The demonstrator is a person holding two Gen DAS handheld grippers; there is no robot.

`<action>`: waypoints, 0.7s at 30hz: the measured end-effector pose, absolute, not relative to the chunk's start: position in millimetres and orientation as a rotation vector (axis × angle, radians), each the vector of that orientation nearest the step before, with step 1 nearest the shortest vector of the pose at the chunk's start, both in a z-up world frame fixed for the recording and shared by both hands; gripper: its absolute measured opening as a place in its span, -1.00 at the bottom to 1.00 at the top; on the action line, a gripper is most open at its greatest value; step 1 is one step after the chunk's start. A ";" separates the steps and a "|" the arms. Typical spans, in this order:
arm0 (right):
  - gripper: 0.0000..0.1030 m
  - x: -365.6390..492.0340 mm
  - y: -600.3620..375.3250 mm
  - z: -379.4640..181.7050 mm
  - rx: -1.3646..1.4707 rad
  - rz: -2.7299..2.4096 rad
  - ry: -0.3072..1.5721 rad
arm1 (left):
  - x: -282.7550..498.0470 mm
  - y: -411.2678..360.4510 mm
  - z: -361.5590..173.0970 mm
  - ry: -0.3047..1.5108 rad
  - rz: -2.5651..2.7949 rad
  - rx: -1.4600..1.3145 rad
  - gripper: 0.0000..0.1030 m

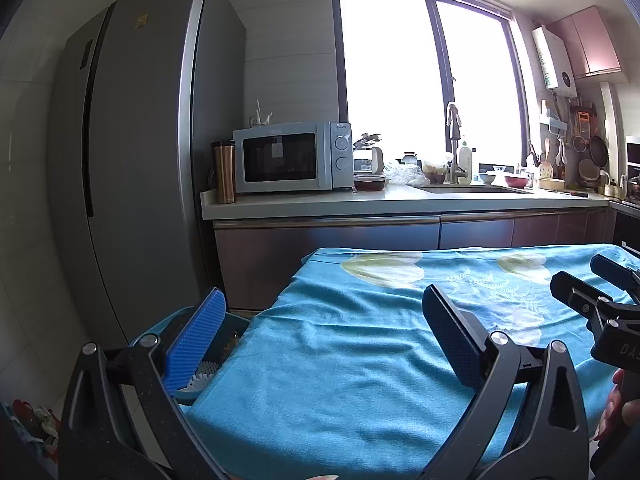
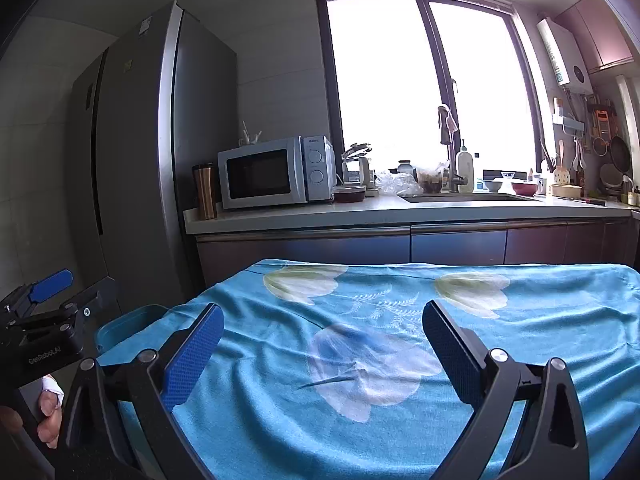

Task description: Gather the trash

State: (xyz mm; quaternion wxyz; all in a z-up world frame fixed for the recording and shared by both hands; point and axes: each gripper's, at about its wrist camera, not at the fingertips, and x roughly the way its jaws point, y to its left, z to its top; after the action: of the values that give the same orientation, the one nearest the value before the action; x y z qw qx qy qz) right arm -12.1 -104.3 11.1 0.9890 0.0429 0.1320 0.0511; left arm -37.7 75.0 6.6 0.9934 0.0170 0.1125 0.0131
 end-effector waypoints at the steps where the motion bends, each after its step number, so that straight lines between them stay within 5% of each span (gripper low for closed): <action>1: 0.87 -12.1 -104.2 11.2 0.086 0.103 0.266 | -38.5 74.6 6.4 0.224 0.027 0.035 0.89; 21: 0.87 -13.4 -104.0 9.0 0.088 0.098 0.266 | -38.0 75.8 7.3 0.224 0.027 0.031 0.89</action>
State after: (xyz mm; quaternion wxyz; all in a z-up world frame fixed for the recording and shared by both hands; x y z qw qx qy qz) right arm -13.4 -104.0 9.0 0.9890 0.0439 0.1324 0.0490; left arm -38.0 75.8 7.3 0.9935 0.0156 0.1119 0.0136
